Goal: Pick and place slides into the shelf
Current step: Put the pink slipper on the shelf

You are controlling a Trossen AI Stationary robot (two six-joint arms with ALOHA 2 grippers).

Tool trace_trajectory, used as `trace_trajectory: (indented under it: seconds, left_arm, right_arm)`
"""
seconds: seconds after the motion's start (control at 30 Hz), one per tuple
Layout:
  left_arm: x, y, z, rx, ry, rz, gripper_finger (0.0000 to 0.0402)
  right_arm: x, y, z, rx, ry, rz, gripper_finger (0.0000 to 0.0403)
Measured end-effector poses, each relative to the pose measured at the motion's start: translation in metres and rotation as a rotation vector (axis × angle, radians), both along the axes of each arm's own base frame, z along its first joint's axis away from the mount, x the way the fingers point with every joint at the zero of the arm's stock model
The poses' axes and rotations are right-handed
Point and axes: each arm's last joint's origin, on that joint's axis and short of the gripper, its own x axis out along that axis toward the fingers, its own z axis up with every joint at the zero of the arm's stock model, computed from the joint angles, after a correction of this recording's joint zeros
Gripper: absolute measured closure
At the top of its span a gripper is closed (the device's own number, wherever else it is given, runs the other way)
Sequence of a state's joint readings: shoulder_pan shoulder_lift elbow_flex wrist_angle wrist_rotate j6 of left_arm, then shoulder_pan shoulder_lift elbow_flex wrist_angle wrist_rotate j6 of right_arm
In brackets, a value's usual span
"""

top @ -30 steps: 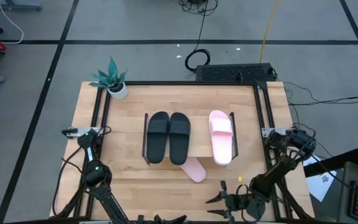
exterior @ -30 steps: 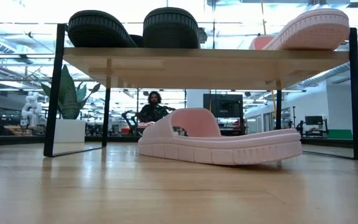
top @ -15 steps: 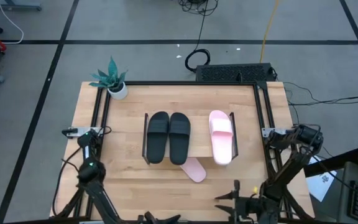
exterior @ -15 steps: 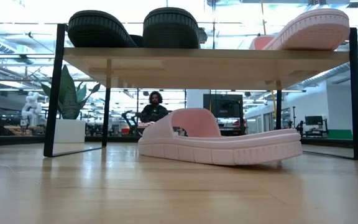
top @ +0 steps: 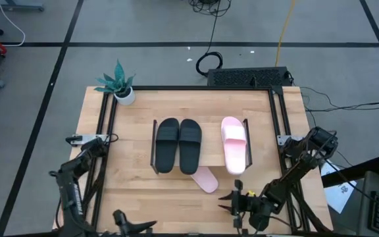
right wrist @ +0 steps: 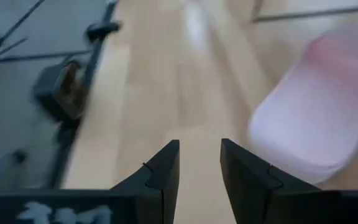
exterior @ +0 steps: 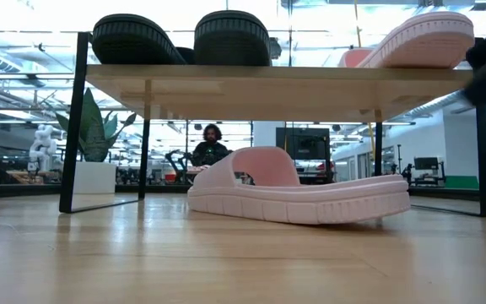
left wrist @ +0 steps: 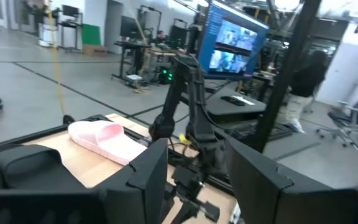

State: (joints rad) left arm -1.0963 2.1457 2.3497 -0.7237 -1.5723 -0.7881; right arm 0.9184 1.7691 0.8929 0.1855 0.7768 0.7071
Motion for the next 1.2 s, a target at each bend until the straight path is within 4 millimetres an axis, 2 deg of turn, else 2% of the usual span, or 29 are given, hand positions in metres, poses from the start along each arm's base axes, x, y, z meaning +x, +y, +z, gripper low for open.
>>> trace_trajectory:
  seconds: [0.13,0.37,0.47,0.8,0.9,1.0,1.2]
  left_arm:
    - [-0.004,-0.003,-0.001,-0.034,-0.017,-0.013,0.024]
    - [0.012,0.003,-0.002,-0.072,-0.037,0.025,0.024]
    - [0.017,0.006,-0.002,-0.076,-0.041,0.039,0.024]
    - [0.026,0.014,0.002,-0.178,-0.098,0.062,0.024]
    - [0.028,0.028,0.016,-0.147,-0.081,0.081,0.024]
    - [0.025,0.048,0.039,-0.078,-0.044,0.101,0.024]
    - [0.004,0.097,0.093,0.074,0.045,0.128,0.024]
  right_arm:
    - [-0.006,0.003,-0.005,0.03,0.091,0.069,0.0298]
    - [-0.018,0.008,-0.008,-0.021,0.109,0.114,0.0298]
    - [-0.021,0.003,-0.012,-0.04,0.109,0.089,0.0298]
    - [-0.033,-0.023,-0.031,0.122,0.148,-0.086,0.0298]
    - [-0.032,-0.03,-0.035,0.181,0.148,-0.136,0.0298]
    - [-0.022,-0.036,-0.034,0.25,0.117,-0.187,0.0298]
    - [-0.003,-0.049,-0.031,0.418,0.074,-0.334,0.0298]
